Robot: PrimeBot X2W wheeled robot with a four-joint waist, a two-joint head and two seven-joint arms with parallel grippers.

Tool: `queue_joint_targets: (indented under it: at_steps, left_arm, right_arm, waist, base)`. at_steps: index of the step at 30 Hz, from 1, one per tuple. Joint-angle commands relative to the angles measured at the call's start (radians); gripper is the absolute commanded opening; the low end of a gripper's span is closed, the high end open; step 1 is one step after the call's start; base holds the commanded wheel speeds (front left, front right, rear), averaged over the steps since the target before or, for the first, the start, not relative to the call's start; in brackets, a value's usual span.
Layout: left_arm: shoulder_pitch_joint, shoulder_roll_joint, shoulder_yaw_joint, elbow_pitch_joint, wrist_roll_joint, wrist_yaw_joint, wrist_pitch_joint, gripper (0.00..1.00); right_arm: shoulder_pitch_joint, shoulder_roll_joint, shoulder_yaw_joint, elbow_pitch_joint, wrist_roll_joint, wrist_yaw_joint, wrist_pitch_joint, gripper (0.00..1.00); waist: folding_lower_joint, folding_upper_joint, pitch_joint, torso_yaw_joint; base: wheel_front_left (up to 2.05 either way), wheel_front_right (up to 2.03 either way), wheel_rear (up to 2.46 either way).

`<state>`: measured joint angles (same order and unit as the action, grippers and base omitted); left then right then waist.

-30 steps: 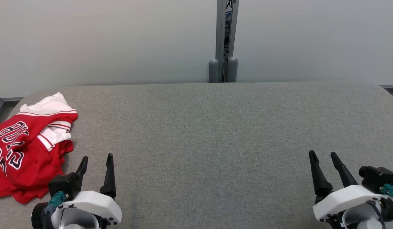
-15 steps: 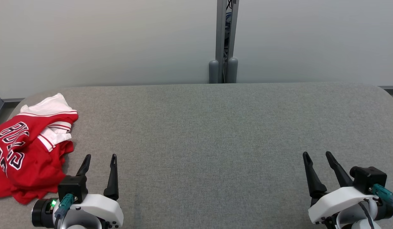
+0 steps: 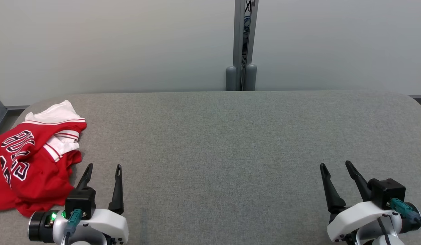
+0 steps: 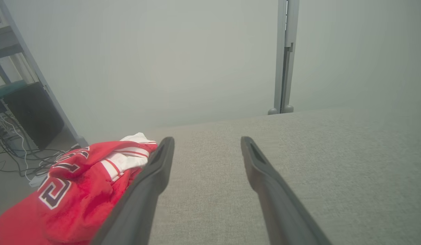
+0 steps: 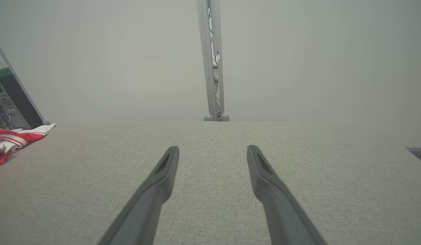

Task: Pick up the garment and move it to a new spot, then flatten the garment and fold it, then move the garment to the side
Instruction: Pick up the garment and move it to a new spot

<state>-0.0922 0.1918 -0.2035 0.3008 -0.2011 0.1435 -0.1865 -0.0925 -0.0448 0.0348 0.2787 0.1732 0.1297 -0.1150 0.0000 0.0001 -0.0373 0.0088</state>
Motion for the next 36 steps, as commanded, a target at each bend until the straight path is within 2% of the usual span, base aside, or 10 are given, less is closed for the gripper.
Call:
queue_joint_targets:
  at_steps: [1,7,12,18,25,36]
  left_arm:
    - [-0.012,0.010,-0.002,-0.007,0.027,0.011,-0.008,1.00]
    - [-0.014,0.016,-0.009,-0.013,0.058,0.024,-0.013,1.00]
    - [-0.016,0.019,-0.014,-0.016,0.076,0.032,-0.018,1.00]
    - [-0.006,0.026,-0.011,-0.022,0.063,0.037,-0.016,1.00]
    - [0.001,0.039,-0.006,-0.039,0.056,0.046,-0.013,1.00]
    - [0.009,0.053,-0.004,-0.059,0.050,0.060,-0.007,1.00]
  right_arm:
    - [-0.006,-0.008,0.002,-0.002,-0.025,0.002,-0.011,1.00]
    - [0.003,-0.009,0.004,-0.002,-0.055,0.002,-0.019,1.00]
    - [0.011,-0.009,0.009,-0.002,-0.074,0.002,-0.026,1.00]
    - [0.015,-0.009,0.015,0.003,-0.058,0.002,-0.030,1.00]
    - [0.015,-0.009,0.026,0.007,-0.045,0.001,-0.036,1.00]
    - [0.009,-0.009,0.051,0.015,-0.032,0.001,-0.045,1.00]
  waist:
    - [0.0000,-0.0001,0.000,0.003]
    - [0.0000,-0.0001,0.000,0.027]
    - [0.0000,-0.0001,-0.001,0.078]
    - [0.0000,-0.0001,-0.001,0.164]
    - [0.0000,-0.0001,-0.003,0.297]
    - [0.0000,-0.0001,0.000,0.447]
  base:
    - [0.00,0.00,0.00]
    - [0.00,0.00,0.00]
    - [0.00,0.00,0.00]
    - [0.00,0.00,0.00]
    - [0.00,0.00,0.00]
    - [0.00,0.00,0.00]
